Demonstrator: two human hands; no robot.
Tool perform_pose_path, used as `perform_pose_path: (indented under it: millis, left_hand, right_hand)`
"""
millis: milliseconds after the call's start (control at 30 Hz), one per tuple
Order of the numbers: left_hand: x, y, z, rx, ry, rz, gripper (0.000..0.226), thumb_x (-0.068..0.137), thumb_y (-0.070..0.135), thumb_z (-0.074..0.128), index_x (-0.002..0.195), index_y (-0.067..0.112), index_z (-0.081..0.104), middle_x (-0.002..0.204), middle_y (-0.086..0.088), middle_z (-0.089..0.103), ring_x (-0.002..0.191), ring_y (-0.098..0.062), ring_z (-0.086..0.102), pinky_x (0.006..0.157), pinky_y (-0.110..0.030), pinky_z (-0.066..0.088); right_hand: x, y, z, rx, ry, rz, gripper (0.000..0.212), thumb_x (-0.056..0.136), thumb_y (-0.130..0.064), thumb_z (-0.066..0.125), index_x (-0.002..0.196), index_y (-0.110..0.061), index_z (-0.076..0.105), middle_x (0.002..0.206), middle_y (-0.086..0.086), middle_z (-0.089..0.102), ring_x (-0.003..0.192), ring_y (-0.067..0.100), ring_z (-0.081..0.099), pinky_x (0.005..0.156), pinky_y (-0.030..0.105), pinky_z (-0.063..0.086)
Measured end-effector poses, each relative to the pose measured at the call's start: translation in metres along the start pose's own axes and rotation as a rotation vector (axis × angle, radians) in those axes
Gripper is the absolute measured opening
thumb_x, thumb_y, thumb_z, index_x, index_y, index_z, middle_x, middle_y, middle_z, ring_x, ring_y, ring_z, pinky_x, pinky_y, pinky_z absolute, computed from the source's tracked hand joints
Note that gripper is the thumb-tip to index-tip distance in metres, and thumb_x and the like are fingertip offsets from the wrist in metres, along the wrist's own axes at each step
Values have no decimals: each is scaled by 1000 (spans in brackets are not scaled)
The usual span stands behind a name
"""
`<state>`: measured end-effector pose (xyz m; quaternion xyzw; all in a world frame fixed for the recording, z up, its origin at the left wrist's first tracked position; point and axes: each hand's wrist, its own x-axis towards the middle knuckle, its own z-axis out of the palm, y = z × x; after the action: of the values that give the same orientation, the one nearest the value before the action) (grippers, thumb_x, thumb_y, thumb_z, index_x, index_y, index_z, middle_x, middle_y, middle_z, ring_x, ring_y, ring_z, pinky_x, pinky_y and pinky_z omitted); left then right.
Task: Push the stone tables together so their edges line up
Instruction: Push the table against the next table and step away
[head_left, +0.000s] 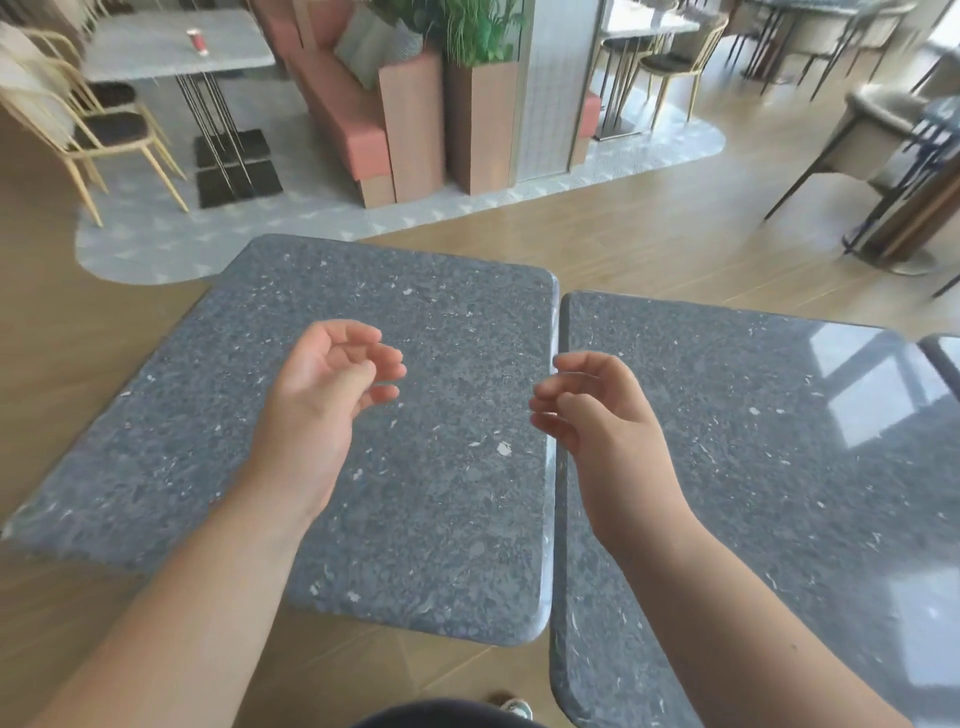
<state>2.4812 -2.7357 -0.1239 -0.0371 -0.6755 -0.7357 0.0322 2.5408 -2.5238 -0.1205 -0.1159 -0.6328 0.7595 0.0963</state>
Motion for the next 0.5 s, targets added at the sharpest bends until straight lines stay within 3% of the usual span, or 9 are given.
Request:
perform_pose_path:
  millis: [200,500]
  left_hand:
    - [-12,14,-97,-47,66,55,23,85,9,50,104,15,61,87,2,72,90,-19,69,83,-37,55]
    - [-51,29,-331,10,299,69,24,84,8,50,102,18,63,88,1,72,91,-20,69,84,-38,54]
  right_hand:
    - [-21,6,100,-38,-117,-87,33,79,-4,44,106,-15,58,82,-5,67,81,14,65,84,35,55]
    - [-68,55,309,-5,-298,-77,34,77,-3,42,104,-15,58,83,-5,66,82,14,63,84,34,54]
